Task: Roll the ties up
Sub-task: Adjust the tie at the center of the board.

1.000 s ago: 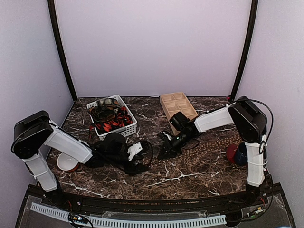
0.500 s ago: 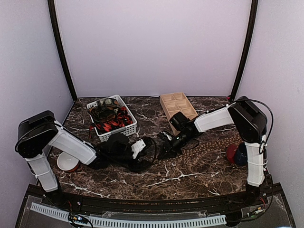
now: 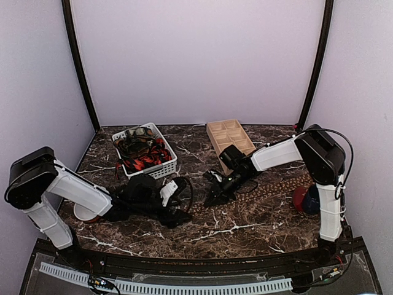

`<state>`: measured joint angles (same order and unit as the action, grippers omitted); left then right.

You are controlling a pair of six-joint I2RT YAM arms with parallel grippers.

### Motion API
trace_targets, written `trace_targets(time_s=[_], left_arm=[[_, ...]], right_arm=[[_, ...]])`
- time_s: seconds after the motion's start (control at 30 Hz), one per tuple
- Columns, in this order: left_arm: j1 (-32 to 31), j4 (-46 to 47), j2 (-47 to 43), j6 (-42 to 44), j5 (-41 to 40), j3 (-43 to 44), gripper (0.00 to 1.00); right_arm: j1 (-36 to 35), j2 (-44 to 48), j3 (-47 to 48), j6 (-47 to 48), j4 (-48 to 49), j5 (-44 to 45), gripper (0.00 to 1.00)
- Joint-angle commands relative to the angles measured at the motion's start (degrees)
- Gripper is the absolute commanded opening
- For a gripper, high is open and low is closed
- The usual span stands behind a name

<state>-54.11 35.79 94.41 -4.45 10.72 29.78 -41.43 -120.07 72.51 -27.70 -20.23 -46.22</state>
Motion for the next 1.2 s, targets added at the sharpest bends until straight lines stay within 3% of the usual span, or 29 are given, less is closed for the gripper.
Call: trace_targets(time_s=[0.0,0.1,0.27,0.33,0.47,0.67,0.9,1.17], left_arm=[[0.1,-9.2,-6.5,-11.6,9.8,8.1,0.85],[0.1,-11.8,-6.4,-21.0,16.6,11.2,0.98],[2.9,-9.7,-4.9,-28.7,25.0,10.4,0.99],[5.5,-5.6,-2.1,-34.8,30.3,10.0,0.99],[6.6,2.0,0.5,-43.6,33.2,8.7,0.99],[7.3,10.1,4.7,-52.0,33.3,8.2,0.99],[7.2,1.9,7.2,-52.6,29.2,12.1,0.99],[7.8,4.3,13.0,-57.9,27.0,9.0,0.99]], right_arm=[[-0.6,-1.2,0.2,1.0,-2.4,1.9,0.0],[-0.5,-1.4,0.3,0.9,-2.3,1.7,0.0],[-0.4,-1.4,0.3,0.7,-1.9,1.7,0.0],[-0.4,-1.3,0.2,0.7,-1.7,1.7,0.0],[-0.4,-1.2,0.0,1.1,-1.9,1.8,0.0],[-0.4,-0.7,-0.3,1.8,-2.2,1.9,0.0],[-0.4,-0.5,-0.5,2.2,-2.4,2.2,0.0],[-0.4,-0.3,-0.8,2.2,-2.2,2.3,0.0]])
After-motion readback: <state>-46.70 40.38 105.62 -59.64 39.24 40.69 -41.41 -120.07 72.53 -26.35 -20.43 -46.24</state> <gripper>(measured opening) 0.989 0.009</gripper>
